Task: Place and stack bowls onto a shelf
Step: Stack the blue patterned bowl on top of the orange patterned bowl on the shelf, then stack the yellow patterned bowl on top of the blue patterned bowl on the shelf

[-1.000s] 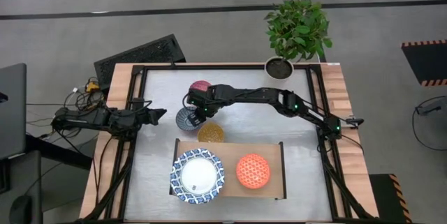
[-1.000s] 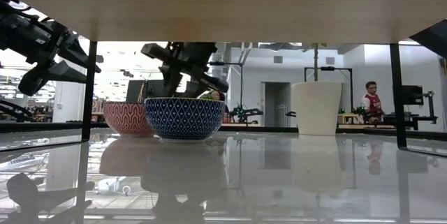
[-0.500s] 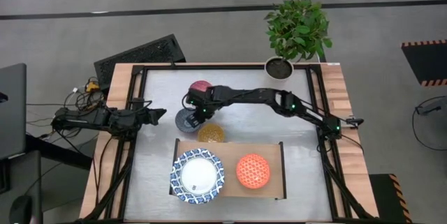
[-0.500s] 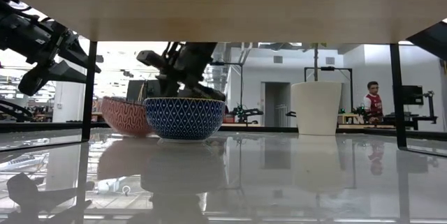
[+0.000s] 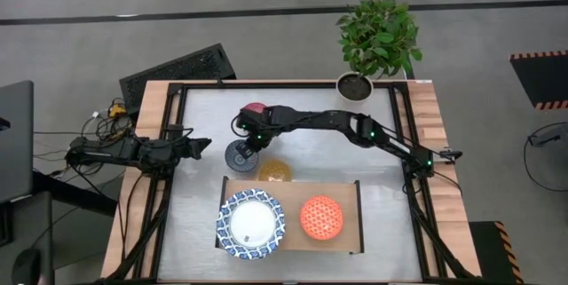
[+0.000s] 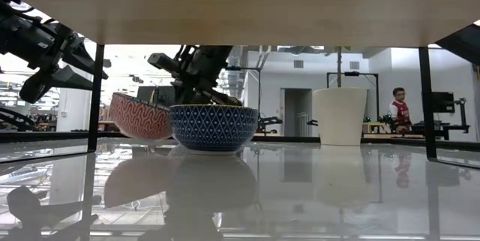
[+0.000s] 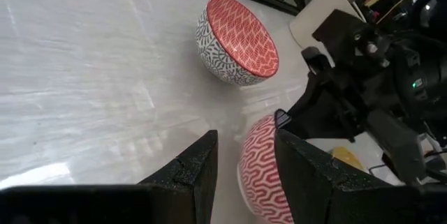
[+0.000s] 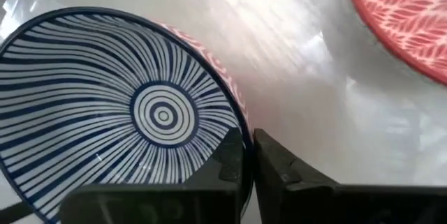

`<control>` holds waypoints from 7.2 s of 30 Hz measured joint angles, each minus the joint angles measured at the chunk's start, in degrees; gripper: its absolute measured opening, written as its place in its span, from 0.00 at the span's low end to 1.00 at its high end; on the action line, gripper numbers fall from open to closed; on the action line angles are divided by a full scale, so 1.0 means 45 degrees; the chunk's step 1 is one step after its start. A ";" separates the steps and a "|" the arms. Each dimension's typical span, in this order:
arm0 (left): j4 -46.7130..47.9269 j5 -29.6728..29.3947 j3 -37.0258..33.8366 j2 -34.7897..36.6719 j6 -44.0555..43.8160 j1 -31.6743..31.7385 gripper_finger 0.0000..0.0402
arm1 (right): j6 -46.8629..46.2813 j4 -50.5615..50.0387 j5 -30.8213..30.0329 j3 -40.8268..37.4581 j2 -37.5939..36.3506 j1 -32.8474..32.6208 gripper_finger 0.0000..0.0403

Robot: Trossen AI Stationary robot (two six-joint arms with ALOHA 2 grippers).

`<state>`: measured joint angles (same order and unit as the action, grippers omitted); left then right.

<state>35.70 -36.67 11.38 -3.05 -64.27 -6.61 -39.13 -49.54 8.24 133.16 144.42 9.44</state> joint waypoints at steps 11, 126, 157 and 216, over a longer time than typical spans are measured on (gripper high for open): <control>-0.0005 -0.0165 0.0000 0.0000 0.0228 -0.0001 0.32 | 0.0141 -0.0506 0.0216 0.0402 -0.0797 0.0072 0.09; 0.0578 -0.1029 0.0005 -0.0005 -0.0569 -0.0001 0.32 | -0.2232 -0.8598 -0.2023 -0.3817 -0.9296 -0.6982 0.09; 0.0568 -0.1053 0.0000 -0.0005 -0.0642 0.0000 0.32 | -0.0996 -0.7738 -0.1139 -0.4653 -0.8626 -0.6705 0.09; 0.0658 -0.1490 0.0004 -0.0040 -0.0397 0.0001 0.32 | 0.6340 -0.4130 -0.0599 -0.0586 -0.2391 -0.0381 0.62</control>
<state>38.67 -43.37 11.39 -3.23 -66.05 -6.60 -10.60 -68.12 5.54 130.53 133.66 7.73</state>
